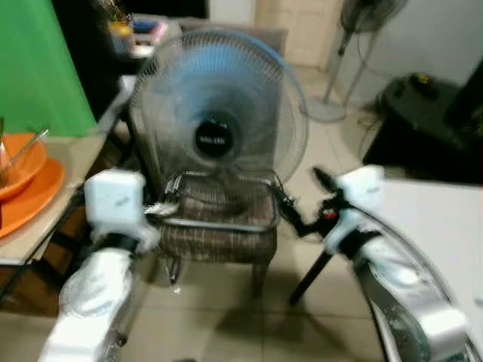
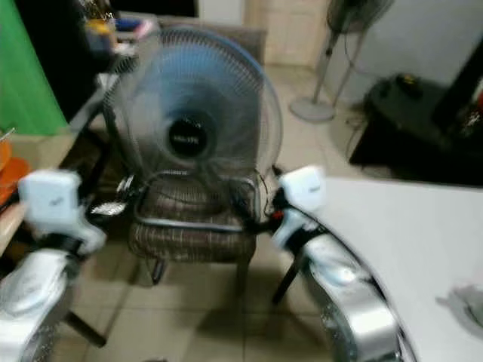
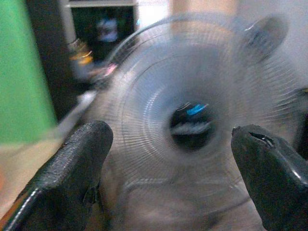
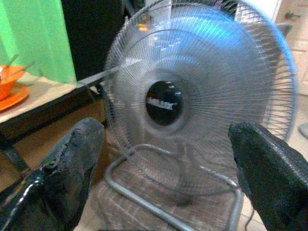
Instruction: Setting the table
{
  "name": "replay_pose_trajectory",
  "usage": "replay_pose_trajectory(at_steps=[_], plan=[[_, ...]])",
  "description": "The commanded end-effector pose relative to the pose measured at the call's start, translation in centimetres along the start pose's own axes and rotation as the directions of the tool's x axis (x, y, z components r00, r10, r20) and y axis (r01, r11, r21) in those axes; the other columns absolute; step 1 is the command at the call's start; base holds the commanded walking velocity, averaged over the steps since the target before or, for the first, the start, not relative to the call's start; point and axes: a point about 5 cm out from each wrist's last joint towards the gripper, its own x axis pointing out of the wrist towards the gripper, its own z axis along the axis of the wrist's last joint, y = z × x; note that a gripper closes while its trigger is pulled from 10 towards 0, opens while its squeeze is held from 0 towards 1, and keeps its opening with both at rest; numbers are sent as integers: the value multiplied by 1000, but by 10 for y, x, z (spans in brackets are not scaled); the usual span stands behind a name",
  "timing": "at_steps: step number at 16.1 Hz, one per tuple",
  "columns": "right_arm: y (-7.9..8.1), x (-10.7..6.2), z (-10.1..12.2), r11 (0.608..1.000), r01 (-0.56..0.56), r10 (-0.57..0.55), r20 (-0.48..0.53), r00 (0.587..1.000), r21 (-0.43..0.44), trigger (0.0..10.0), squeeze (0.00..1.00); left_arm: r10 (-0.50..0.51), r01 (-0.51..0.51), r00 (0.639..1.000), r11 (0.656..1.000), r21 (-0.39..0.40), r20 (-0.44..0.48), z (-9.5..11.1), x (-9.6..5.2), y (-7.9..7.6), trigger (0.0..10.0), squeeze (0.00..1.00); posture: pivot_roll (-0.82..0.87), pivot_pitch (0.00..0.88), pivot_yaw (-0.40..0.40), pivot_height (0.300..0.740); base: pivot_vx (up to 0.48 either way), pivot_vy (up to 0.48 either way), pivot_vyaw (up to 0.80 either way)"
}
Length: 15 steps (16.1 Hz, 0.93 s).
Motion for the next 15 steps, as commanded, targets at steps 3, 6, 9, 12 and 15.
replay_pose_trajectory(at_steps=[3,6,9,12,15], plan=[[-16,-3,-8,989,141,-142,-22,990,-46,10000,1000,-32,33,999,999,23,-20,-2,-2,-6,10000,0,107,0,-27,740,0,350,0],[-14,-4,-10,993,120,-120,-22,993,-9,10000,1000,-26,27,999,999,25,-35,-5,-2,-6,10000,0,102,0,-30,740,0,353,0],[-10,-7,-14,995,103,-103,-36,994,-12,10000,1000,-29,30,999,999,34,-45,-7,-4,-7,10000,0,103,0,-35,740,0,361,0],[-15,-3,-13,991,134,-133,-26,991,24,10000,1000,-23,25,999,999,46,-37,-5,-3,-5,10000,0,107,0,-39,740,0,359,0],[-14,-4,-13,993,113,-112,-28,993,35,10000,1000,-37,38,999,998,49,-37,-3,-5,-6,10000,0,115,3,-40,740,0,360,0]])
